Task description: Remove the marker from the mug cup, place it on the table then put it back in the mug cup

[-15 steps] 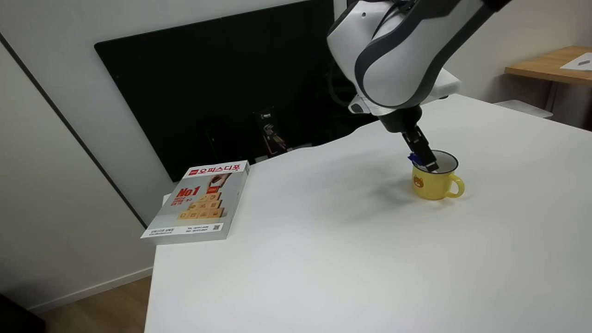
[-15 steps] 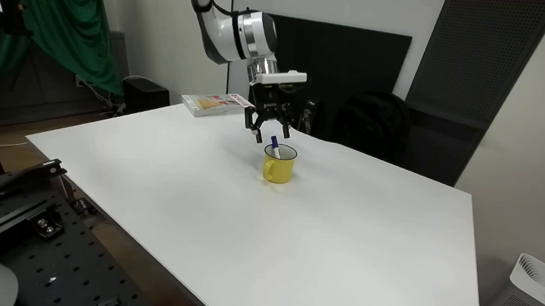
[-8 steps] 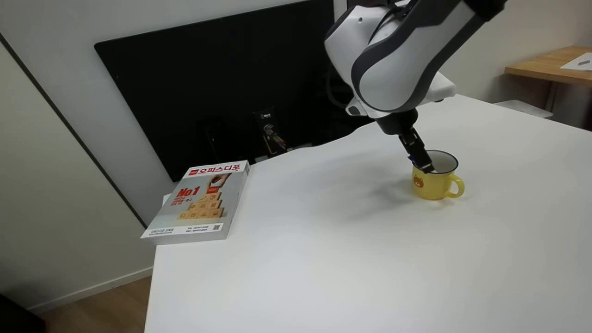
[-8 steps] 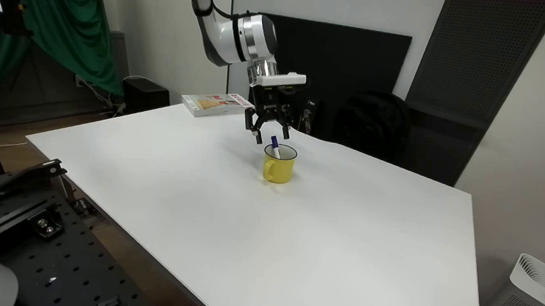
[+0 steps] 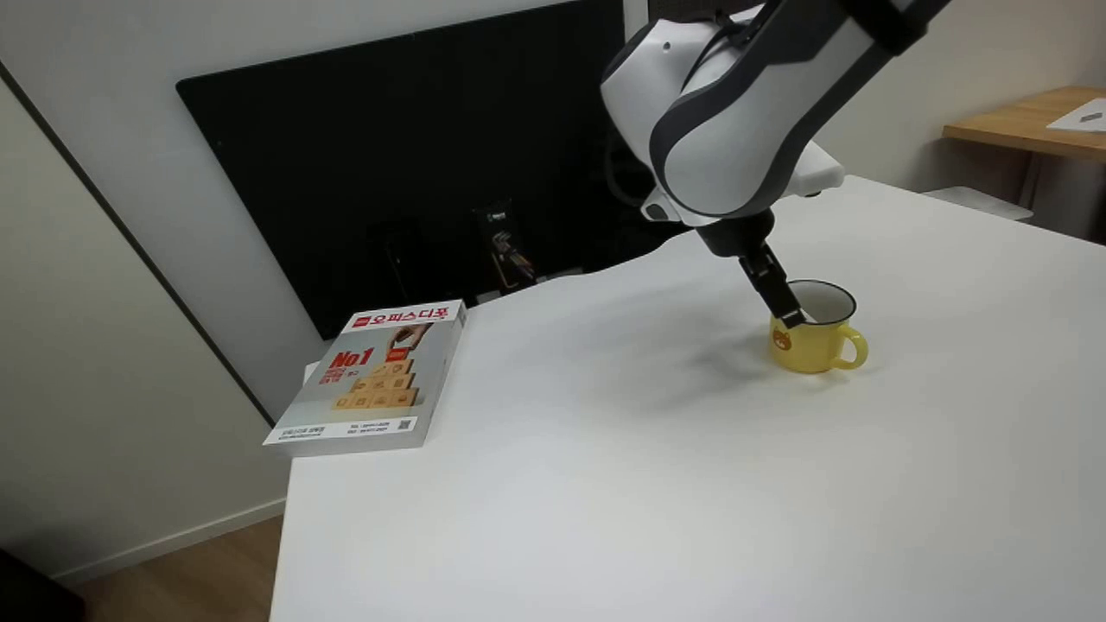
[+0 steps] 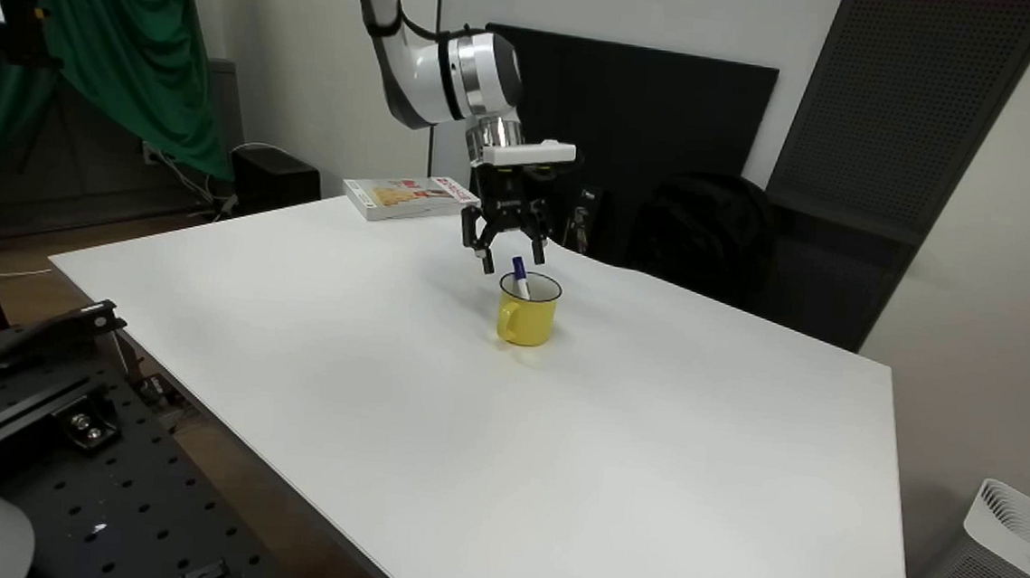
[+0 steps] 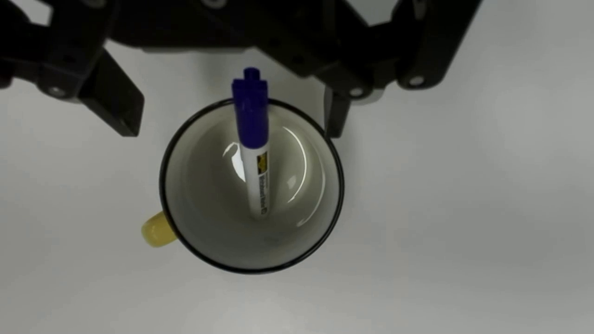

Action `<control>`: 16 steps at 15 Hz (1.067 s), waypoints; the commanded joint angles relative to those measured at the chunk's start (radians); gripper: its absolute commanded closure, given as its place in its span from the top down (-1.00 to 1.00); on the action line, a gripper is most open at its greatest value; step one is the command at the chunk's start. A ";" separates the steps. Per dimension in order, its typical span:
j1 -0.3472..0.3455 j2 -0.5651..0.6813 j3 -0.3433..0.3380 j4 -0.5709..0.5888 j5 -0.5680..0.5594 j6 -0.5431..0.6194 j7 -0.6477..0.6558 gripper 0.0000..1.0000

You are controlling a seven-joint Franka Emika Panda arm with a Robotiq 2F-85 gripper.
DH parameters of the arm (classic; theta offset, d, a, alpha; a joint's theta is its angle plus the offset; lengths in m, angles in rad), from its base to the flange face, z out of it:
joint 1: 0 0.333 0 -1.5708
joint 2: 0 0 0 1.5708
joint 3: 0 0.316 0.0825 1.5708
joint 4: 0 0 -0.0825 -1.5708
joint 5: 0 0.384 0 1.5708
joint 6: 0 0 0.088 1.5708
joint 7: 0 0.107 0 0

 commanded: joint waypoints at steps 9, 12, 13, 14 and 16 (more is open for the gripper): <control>0.027 0.028 -0.023 0.063 -0.005 -0.045 0.020 -0.62; 0.033 0.026 -0.029 0.074 -0.009 -0.058 0.027 -0.97; 0.035 0.024 -0.031 0.079 -0.010 -0.062 0.030 -0.96; 0.038 0.020 -0.035 0.086 -0.013 -0.064 0.033 -0.91; 0.041 0.010 -0.041 0.110 -0.011 -0.079 0.039 -0.91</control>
